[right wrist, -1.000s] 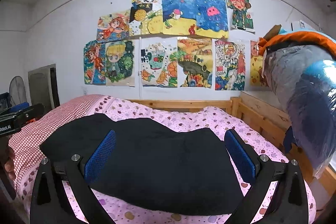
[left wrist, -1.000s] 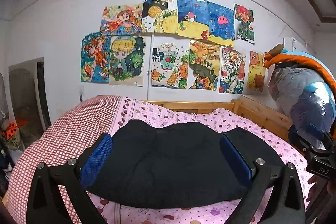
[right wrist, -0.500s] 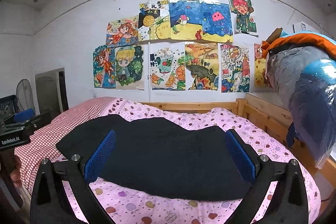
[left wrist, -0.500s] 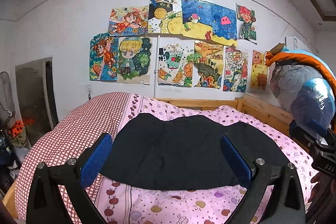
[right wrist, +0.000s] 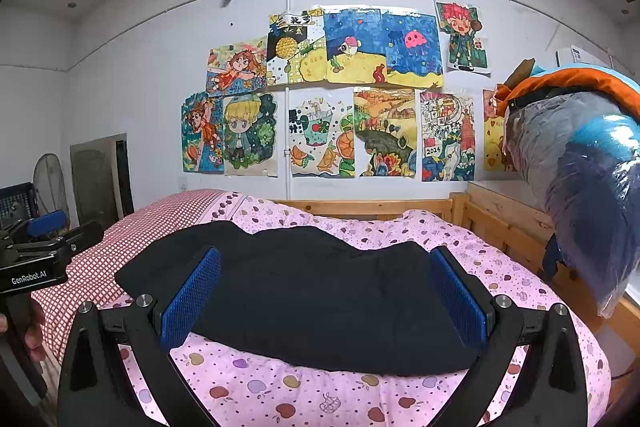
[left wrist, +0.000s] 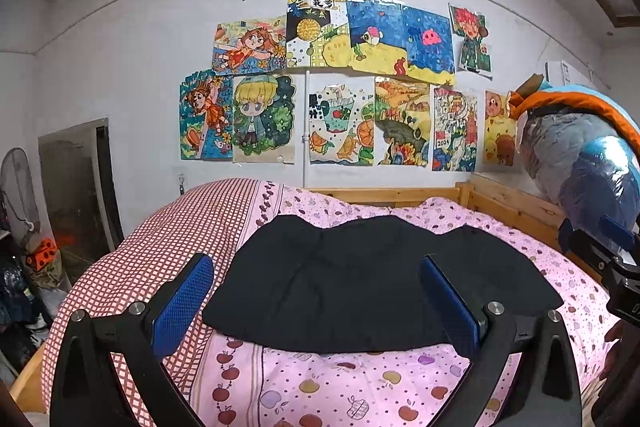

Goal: Fold large clothes

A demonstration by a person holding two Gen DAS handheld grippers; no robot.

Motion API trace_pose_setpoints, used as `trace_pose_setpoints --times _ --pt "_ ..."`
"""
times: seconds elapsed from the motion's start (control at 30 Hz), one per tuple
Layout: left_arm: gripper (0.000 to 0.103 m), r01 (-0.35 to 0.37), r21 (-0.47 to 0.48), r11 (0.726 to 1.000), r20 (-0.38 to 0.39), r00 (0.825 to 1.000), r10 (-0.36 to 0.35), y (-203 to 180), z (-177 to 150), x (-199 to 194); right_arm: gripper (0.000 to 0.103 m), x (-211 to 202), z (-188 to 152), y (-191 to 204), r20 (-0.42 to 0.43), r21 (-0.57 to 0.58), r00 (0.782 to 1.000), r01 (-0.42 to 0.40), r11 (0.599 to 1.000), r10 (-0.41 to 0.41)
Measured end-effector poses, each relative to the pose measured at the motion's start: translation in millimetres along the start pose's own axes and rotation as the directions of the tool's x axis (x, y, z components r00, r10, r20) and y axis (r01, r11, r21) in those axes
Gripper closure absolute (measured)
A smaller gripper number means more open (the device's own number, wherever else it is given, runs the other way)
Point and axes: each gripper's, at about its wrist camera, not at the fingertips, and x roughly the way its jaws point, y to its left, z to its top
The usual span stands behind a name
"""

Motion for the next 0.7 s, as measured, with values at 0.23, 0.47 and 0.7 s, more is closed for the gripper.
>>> trace_pose_setpoints --times 0.23,0.47,0.7 --pt "0.0 -0.006 0.018 1.0 -0.04 0.999 0.007 -2.4 -9.4 0.8 0.002 0.6 -9.0 2.3 -0.017 -0.006 1.0 -0.002 1.0 0.002" --pt "0.0 0.006 -0.023 1.0 -0.098 0.995 -0.008 2.1 -24.5 -0.6 0.002 1.3 -23.1 6.1 -0.067 -0.005 0.998 0.0 1.0 0.0" --pt "0.0 -0.01 -0.033 0.999 -0.126 0.992 0.005 7.8 -38.7 2.6 0.002 5.4 -37.8 4.9 -0.154 0.031 0.988 0.011 0.999 -0.006"
